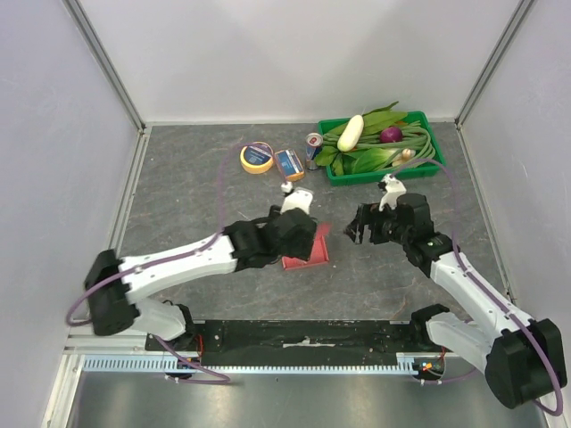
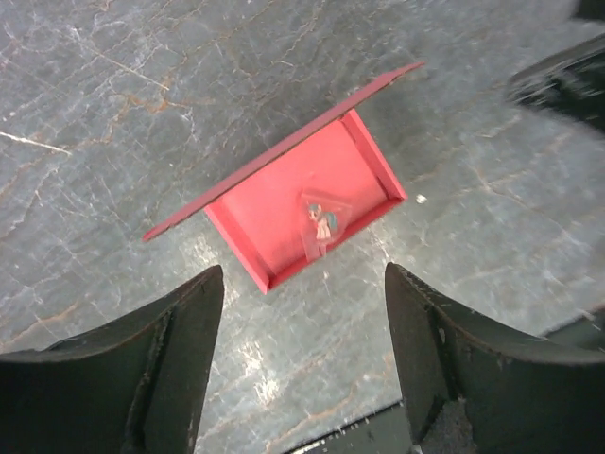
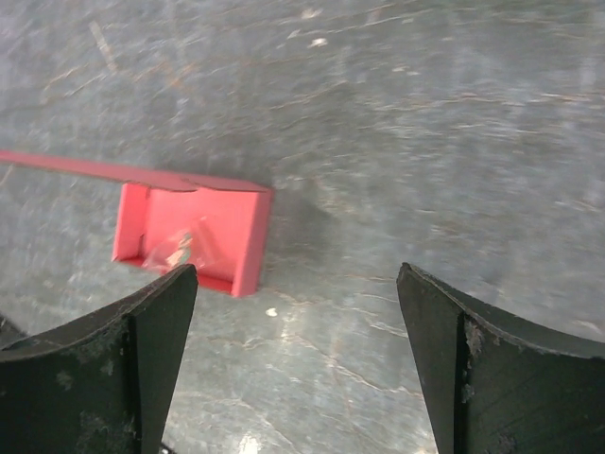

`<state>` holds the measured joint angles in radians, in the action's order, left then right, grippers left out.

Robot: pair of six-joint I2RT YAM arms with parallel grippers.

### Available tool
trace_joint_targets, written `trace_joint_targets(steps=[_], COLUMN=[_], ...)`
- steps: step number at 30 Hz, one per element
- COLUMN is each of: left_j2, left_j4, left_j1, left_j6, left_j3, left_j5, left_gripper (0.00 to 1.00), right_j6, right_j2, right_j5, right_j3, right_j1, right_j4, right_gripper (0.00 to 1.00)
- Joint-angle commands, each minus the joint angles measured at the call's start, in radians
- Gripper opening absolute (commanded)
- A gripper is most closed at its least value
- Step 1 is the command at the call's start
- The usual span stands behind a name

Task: Fold the paper box

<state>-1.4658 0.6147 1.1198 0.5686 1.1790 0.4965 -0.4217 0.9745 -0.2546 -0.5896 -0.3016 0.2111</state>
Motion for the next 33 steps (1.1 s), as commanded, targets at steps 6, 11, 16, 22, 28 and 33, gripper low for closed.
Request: trace_joint_targets(steps=[6, 11, 16, 22, 28, 33], left_j2=[0.441, 0.504, 0.391, 0.308, 0.302, 0.254], left_j4=[-0.291, -0.406, -0.478, -0.584, -0.641, -0.659], left_j1=[-0.342, -0.497, -0.497, -0.497, -0.497, -0.492], left_j6=[0.026, 0.022, 0.011, -0.018, -0.082, -0.118], left_j3=[-0.413, -0.509, -0.512, -0.55, -0.57, -0.579], left_j5=[-0.482, -0.636, -0.653, -0.653, -0.627, -0.61], left_gripper=[0.8, 0.77, 0.76, 0.75, 0.66, 0.52], right_j6=[0.125, 0.242, 0.271, 0.284, 0.291, 0.301], right_j2=[0.13, 0.203, 0.253, 0.305, 0.325, 0.336], right_j5=[0.038, 0.17, 0.204, 0.101, 0.029, 0.021], right_j3=[-0.025, -0.048, -0.064, -0.052, 0.019, 0.03], right_j1=[-0.234, -0.289, -0.289, -0.288, -0.288, -0.287], right_j4=[-0.203, -0.239, -0.262, -0.38, -0.538, -0.549], right_gripper=[0.85, 0.76, 0.73, 0.67, 0.55, 0.43])
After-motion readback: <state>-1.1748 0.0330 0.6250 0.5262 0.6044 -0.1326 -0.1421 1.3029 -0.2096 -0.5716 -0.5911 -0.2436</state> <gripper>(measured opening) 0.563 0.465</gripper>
